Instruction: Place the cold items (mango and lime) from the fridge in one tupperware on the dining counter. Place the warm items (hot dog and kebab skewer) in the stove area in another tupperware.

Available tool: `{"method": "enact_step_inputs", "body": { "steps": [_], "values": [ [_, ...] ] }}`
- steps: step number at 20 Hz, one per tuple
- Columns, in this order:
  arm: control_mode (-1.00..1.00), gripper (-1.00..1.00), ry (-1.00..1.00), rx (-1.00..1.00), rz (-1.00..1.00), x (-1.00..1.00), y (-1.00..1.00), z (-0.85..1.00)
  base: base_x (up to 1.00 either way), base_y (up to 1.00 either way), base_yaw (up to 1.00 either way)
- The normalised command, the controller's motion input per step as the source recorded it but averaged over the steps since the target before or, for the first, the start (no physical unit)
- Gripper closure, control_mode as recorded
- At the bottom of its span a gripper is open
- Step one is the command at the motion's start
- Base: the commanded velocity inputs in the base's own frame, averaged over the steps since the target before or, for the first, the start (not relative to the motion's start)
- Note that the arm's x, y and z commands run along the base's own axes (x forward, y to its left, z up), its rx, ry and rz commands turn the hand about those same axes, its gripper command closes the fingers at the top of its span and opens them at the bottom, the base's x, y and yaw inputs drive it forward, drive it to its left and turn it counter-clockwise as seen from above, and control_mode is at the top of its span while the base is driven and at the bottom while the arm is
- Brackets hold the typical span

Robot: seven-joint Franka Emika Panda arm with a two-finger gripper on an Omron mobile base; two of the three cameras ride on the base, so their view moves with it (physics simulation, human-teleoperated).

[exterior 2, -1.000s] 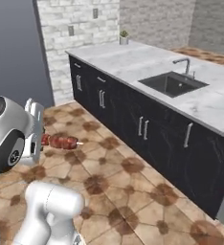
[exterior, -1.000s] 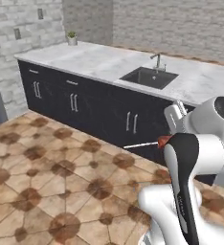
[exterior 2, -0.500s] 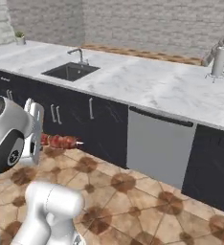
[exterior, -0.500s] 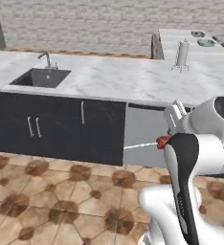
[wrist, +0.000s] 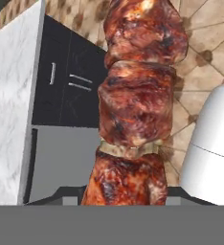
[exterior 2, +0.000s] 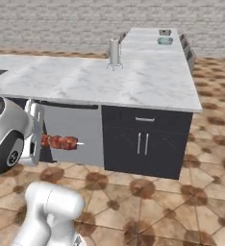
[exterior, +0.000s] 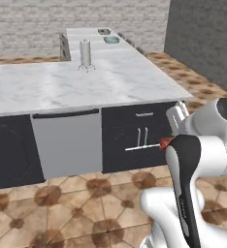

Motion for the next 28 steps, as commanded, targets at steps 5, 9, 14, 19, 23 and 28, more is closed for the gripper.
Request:
{"method": "enact_step_inputs", "body": {
  "steps": [5,9,14,19,23,28],
  "values": [
    [1.0,1.0,0.0,0.0,0.0,0.0,0.0,0.0,0.31,-0.92,-0.33],
    [1.0,1.0,0.0,0.0,0.0,0.0,0.0,0.0,0.56,-0.82,-0.08],
    [1.0,1.0,0.0,0.0,0.0,0.0,0.0,0.0,0.75,-0.63,0.0],
    [1.0,1.0,0.0,0.0,0.0,0.0,0.0,0.0,0.75,-0.68,0.0],
    [1.0,1.0,0.0,0.0,0.0,0.0,0.0,0.0,0.74,-0.77,0.0],
    [1.0,1.0,0.0,0.0,0.0,0.0,0.0,0.0,0.74,-0.79,0.03]
  ]
}}
